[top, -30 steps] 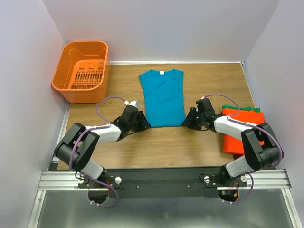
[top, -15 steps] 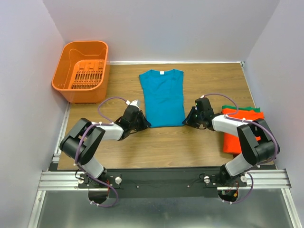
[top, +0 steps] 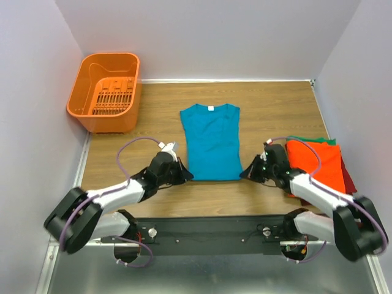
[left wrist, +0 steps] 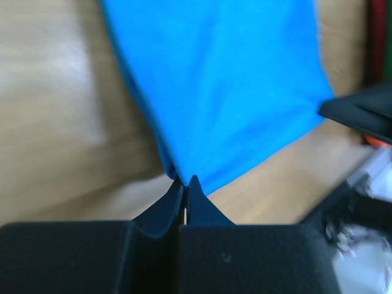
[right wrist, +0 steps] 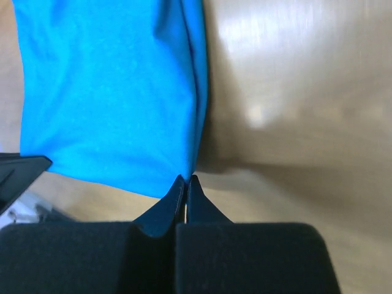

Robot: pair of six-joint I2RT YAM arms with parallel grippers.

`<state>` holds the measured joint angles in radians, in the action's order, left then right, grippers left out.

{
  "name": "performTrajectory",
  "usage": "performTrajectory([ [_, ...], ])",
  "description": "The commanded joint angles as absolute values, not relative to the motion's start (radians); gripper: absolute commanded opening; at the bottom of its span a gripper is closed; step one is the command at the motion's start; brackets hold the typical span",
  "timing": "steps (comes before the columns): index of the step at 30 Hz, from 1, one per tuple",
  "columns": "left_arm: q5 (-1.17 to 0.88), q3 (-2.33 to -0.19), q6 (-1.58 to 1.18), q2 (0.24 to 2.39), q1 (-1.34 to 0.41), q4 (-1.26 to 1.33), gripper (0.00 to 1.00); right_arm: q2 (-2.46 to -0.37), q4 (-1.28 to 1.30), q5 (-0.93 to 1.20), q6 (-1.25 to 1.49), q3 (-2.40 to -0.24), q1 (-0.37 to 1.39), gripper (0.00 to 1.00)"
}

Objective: Fold and stack the t-shirts
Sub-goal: Fold the tshirt

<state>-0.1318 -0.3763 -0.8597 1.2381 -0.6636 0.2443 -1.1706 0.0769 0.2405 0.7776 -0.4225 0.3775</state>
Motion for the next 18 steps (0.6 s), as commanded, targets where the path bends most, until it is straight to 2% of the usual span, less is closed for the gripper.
performTrajectory([
  [1, -0.094, -0.325, -0.914, 1.091, -0.747, 0.111, 0.0, -0.991, 0.218, 0.337, 0.795, -0.345, 0.379, 0.01],
  [7, -0.048, -0.313, -1.011, 0.839, -0.847, -0.082, 0.0, -0.694, 0.445, 0.402, 0.807, -0.34, 0.383, 0.01],
  [10, -0.023, -0.334, -1.023, 0.726, -0.854, -0.181, 0.0, -0.634, 0.544, 0.38, 0.796, -0.412, 0.385, 0.01],
  [14, 0.029, -0.402, -1.014, 0.641, -0.853, -0.251, 0.0, -0.678, 0.572, 0.342, 0.775, -0.523, 0.385, 0.01],
  [18, 0.081, -0.488, -0.967, 0.684, -0.85, -0.278, 0.0, -0.794, 0.571, 0.239, 0.735, -0.65, 0.385, 0.01],
])
